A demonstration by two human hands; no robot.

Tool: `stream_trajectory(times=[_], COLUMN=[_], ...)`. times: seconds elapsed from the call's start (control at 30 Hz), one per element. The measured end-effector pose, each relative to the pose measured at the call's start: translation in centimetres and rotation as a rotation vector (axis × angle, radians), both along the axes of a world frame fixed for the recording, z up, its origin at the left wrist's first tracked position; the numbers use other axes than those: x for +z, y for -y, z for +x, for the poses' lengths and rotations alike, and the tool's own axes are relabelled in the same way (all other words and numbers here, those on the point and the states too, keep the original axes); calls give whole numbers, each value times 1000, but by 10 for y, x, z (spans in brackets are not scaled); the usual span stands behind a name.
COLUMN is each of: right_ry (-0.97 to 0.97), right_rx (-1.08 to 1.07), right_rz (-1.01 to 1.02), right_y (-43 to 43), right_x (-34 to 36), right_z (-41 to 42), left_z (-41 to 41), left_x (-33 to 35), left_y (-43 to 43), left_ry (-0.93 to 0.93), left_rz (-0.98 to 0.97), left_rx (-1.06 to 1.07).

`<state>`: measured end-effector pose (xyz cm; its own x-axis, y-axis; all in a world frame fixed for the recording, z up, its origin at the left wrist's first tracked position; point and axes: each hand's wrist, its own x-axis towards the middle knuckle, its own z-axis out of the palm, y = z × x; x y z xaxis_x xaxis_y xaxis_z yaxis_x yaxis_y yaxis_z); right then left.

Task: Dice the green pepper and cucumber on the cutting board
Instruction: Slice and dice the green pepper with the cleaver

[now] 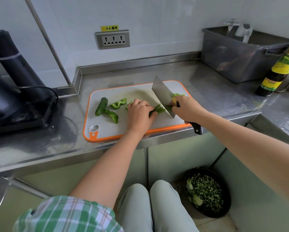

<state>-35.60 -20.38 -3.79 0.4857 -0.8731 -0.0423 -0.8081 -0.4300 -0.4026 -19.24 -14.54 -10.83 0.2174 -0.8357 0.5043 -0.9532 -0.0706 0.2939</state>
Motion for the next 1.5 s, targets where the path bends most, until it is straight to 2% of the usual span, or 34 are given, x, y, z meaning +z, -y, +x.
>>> stream_trajectory(times=[0.1, 0.27, 0.4, 0.67, 0.93, 1.3, 1.5], right_ry=[9, -133, -194, 18, -130, 30, -104], right_rx=[-11, 68, 133, -15, 70, -9, 68], right_rz=[11, 55, -58, 2, 58, -17, 54], right_y=[3, 1, -8, 1, 1, 1, 0], right_x=[8, 19, 14, 3, 18, 3, 18], right_z=[1, 5, 9, 8, 8, 0, 7], left_z=[0, 0, 0, 0, 1, 2, 1], left_x=[0, 0, 0, -1, -2, -3, -4], left_y=[-1, -1, -2, -2, 0, 1, 0], left_ry=[6, 7, 5, -4, -7, -7, 9], left_rz=[-5, -17, -15, -7, -34, -19, -14], left_rx=[6, 0, -7, -2, -2, -10, -1])
